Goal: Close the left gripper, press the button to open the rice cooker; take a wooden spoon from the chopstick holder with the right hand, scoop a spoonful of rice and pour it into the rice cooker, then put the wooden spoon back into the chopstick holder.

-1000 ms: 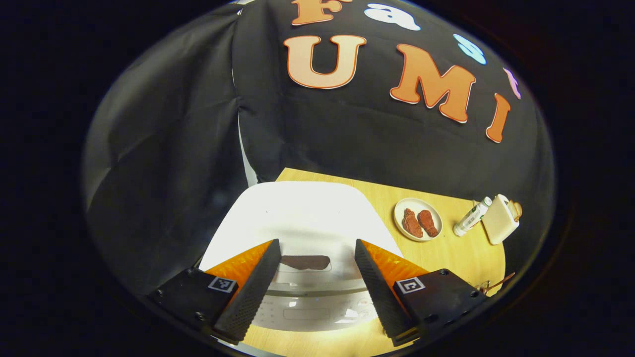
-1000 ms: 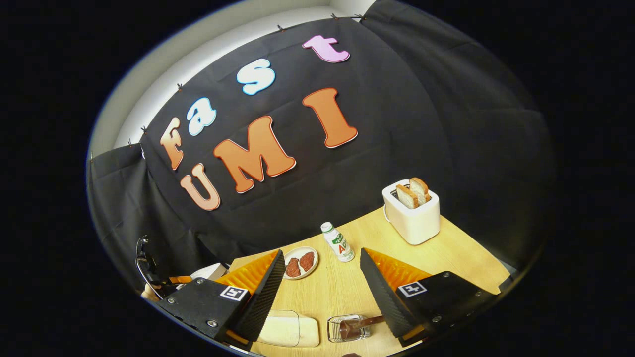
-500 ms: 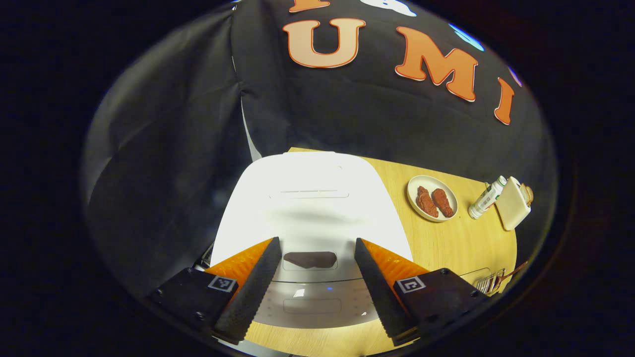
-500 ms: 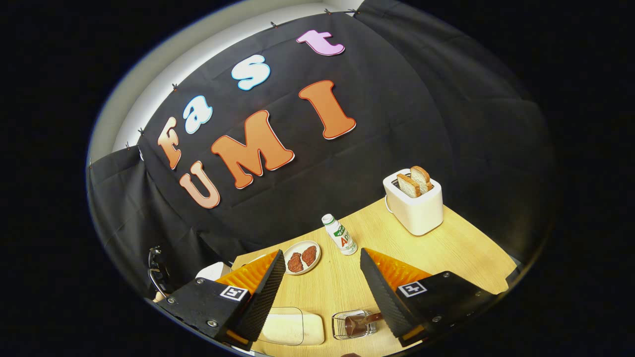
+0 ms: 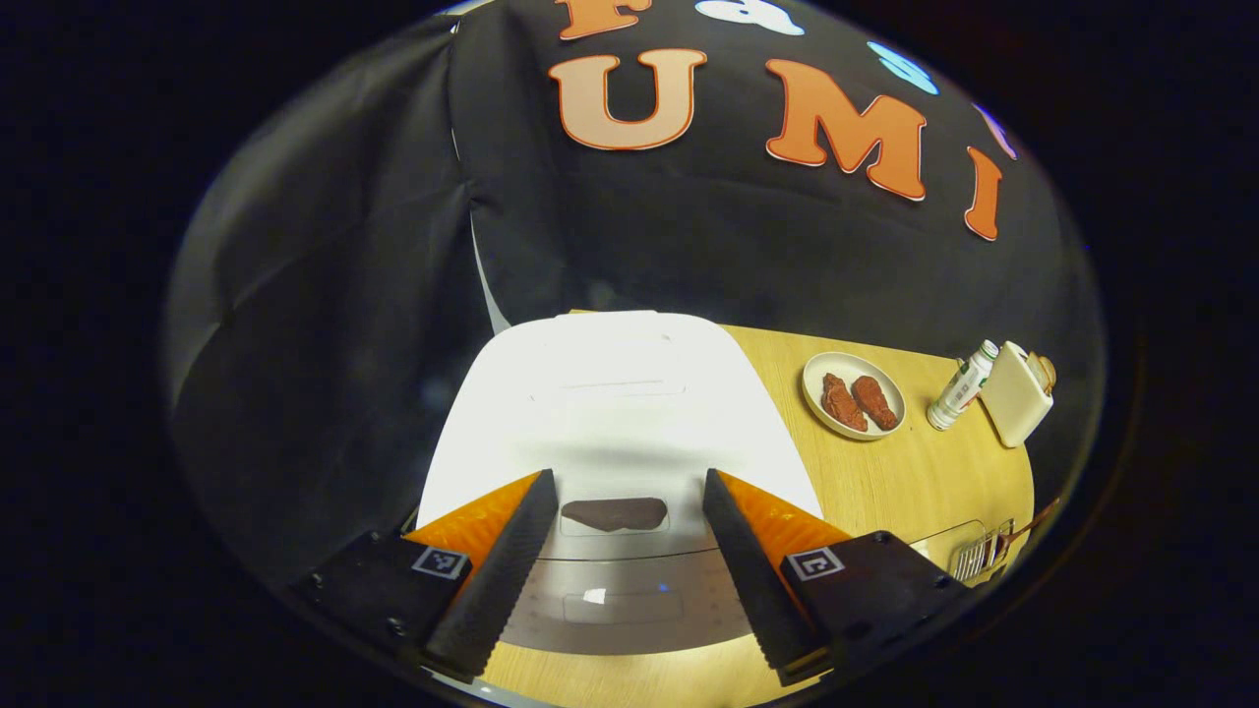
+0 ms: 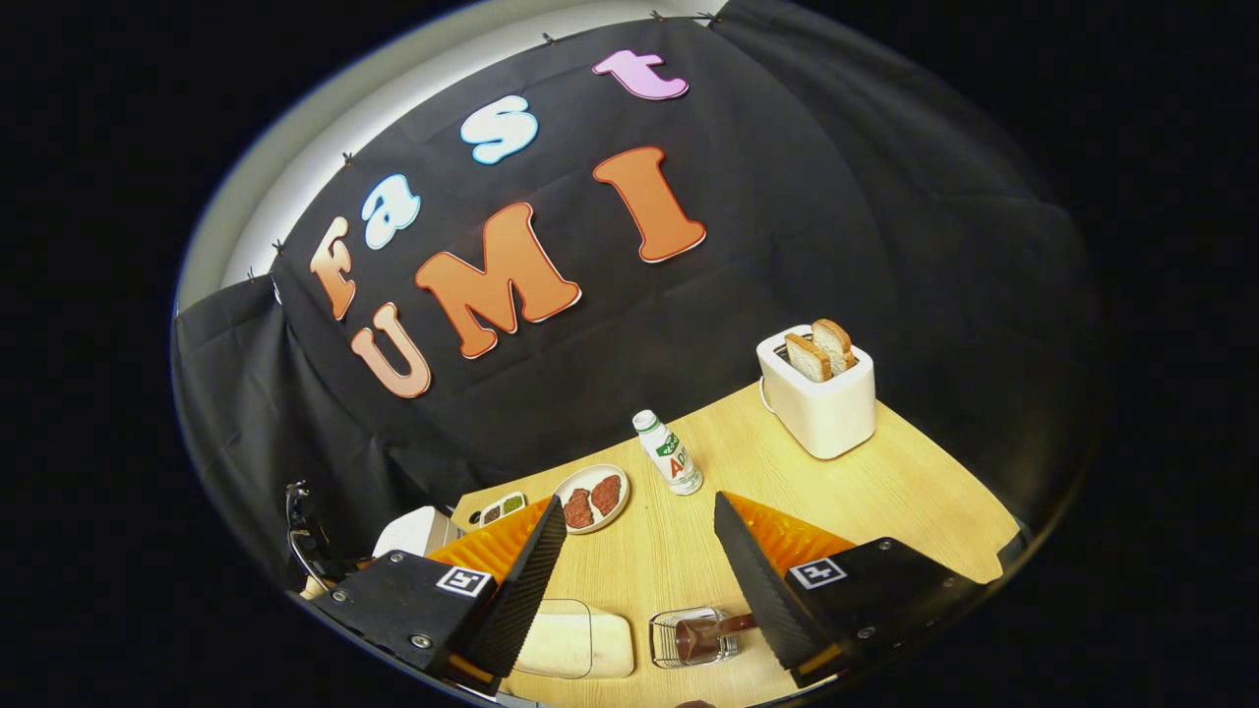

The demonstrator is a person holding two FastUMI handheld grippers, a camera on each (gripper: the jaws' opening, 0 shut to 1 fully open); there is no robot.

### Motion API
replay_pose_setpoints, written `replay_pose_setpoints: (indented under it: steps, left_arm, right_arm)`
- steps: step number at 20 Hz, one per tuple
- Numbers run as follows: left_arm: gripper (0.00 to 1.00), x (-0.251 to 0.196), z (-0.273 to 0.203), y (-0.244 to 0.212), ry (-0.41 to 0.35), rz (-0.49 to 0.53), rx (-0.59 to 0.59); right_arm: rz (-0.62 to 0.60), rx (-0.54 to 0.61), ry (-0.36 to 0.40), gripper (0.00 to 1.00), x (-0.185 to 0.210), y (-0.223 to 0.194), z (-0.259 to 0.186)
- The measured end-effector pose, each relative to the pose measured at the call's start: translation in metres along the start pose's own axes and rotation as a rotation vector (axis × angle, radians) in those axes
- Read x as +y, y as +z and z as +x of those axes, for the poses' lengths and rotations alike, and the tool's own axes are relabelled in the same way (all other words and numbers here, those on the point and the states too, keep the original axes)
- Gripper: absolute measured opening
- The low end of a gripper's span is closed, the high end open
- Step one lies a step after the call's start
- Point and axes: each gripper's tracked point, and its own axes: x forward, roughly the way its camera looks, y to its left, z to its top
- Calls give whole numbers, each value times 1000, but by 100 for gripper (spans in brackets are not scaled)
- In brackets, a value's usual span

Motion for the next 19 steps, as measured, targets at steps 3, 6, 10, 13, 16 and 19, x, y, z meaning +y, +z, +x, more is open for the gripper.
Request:
replay_pose_setpoints:
  steps: [3, 6, 10, 13, 16, 19]
  left_arm:
    - [100, 2, -3, 0, 26, -20, -9]
    - [100, 4, -8, 7, 31, -19, -29]
    - [100, 1, -40, 42, 13, -27, -130]
    - [100, -11, -83, 90, -42, -64, -249]
    - [100, -21, -138, 140, -79, -82, -379]
    - [99, -27, -192, 184, -104, -47, -501]
  right_arm:
    - [-18, -8, -10, 94, 1, 2, -2]
    - [-37, -17, -27, 94, 0, 4, -5]
    - [-75, -41, -46, 94, 5, 11, -10]
    - [-140, -75, -67, 95, 12, 26, -14]
    - [-214, -127, -90, 95, 21, 46, -23]
    - [-305, -190, -116, 95, 36, 70, -41]
